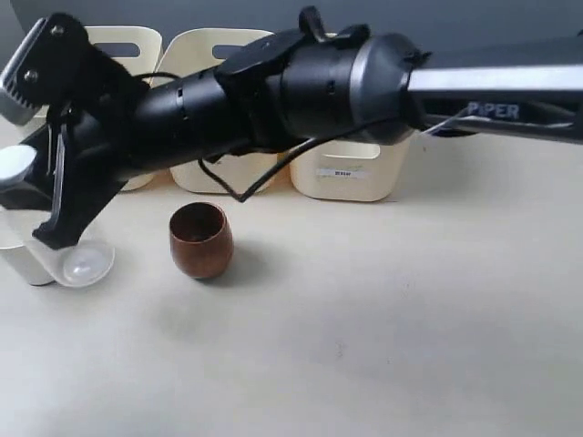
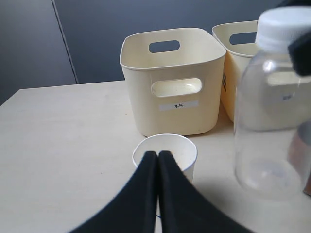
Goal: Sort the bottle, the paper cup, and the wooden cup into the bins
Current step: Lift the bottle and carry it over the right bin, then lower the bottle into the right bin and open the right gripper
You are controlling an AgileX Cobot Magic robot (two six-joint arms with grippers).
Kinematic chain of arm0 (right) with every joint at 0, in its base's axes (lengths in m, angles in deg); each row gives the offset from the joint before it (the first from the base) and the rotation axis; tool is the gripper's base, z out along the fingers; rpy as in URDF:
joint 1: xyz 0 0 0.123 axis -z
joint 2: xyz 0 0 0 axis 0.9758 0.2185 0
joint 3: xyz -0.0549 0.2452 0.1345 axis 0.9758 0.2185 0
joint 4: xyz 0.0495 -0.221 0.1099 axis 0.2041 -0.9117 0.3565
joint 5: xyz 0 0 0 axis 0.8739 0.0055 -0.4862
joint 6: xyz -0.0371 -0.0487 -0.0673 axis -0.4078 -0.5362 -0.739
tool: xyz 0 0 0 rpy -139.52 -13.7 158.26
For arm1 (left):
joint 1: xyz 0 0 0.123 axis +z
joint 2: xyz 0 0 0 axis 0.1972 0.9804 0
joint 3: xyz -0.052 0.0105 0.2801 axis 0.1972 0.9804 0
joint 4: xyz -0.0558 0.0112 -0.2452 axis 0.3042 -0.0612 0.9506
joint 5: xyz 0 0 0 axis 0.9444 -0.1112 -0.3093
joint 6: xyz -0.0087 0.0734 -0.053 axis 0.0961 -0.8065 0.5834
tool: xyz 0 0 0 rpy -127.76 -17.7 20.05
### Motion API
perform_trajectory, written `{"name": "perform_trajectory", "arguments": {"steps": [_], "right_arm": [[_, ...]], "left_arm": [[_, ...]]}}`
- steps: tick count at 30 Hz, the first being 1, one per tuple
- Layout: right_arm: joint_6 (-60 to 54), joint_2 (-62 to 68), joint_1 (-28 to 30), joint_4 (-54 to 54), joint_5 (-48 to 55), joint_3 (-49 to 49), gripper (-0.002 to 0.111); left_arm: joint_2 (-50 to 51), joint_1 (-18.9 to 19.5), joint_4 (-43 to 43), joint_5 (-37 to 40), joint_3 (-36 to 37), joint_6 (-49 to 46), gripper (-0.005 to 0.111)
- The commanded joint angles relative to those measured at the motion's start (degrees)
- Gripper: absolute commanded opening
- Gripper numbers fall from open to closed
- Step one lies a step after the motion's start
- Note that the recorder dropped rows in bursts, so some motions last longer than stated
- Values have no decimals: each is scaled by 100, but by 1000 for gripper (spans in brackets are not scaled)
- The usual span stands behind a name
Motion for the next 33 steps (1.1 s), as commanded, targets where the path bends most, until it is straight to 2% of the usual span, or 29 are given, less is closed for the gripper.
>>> {"name": "perform_trajectory", "arguments": {"steps": [1,8,19,24,33], "right_arm": [[294,-470,330,-228,-33,-39,-1],[1051,-1487,942,-1081,-486,92,-1],[1002,-2901,2066,-1050,-1497,1751,-1],[723,-2888,2625,-546,-1676,1788,-1],[-560,-2499,3669,1339,-1433,1788,-1]], "left_arm": [[-29,-30,-7,-75,9,2,0],[-29,-30,-7,-75,9,2,0],[-29,-30,-7,-75,9,2,0],[-29,-30,-7,-75,9,2,0],[-29,-30,-7,-75,9,2,0]]}}
